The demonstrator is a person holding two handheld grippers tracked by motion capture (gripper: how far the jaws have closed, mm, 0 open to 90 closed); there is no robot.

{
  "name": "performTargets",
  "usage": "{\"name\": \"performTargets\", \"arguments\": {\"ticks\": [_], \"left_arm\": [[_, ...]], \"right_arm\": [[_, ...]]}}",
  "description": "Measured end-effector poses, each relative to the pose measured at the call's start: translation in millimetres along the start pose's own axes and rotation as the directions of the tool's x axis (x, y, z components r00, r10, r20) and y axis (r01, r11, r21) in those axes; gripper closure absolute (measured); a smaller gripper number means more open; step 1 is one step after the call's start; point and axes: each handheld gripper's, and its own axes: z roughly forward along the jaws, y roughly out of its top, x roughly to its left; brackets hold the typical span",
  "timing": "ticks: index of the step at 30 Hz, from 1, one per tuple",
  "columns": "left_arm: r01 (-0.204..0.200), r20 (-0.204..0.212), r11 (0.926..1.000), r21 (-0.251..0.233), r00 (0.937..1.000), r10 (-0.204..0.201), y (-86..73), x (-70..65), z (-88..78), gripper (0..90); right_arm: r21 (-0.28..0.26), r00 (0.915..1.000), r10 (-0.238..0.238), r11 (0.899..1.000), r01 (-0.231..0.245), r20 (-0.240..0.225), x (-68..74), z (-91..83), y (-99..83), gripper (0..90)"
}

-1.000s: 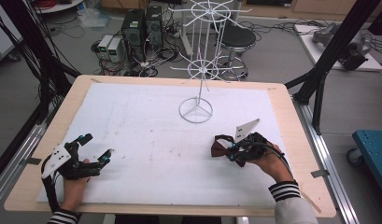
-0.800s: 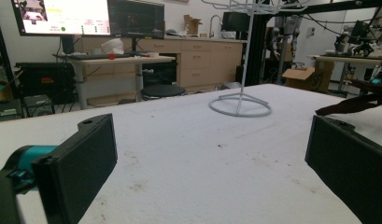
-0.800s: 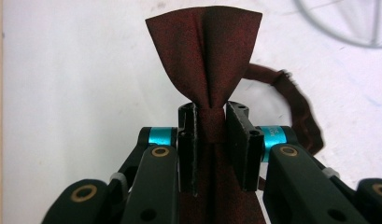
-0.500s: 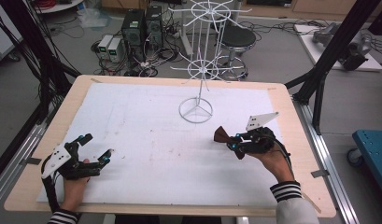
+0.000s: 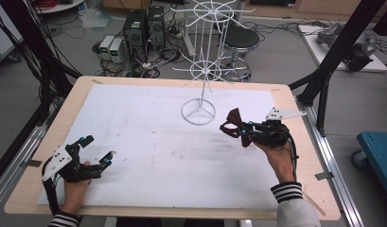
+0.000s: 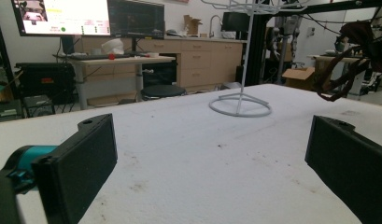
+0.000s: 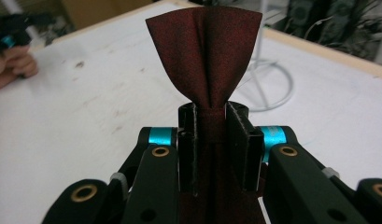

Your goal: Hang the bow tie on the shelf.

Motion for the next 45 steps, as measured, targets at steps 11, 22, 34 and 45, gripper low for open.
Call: {"name": "performTargets", "arguments": {"ticks": [11,22,34,45], "left_arm": [[0.001,0.001,1.0,-0.001,1.0,-0.001,0.1,-0.1,0.1,2.6],[-0.001,0.0,1.0,0.001,1.0,0.001,0.0,0.0,-0.1,2.6],[0.0,0.001,1.0,0.002,1.0,0.0,0.1,0.2,-0.1,2.6],[-0.002,0.0,1.0,0.001,1.0,0.002,0.1,0.4,-0.1,2.6]], "right_arm": [[-0.092,0.993,0.063,0.994,-0.054,0.1,-2.4,-7.5,2.3,75.1],[-0.167,0.9671,0.136,0.981,-0.101,0.215,-6.2,-11.2,17.4,75.1],[-0.204,0.9454,0.155,0.974,-0.098,0.287,-8.2,-10.0,36.0,75.1],[-0.239,0.9172,0.166,0.968,-0.08,0.362,-5.9,-3.4,54.8,75.2]]}}
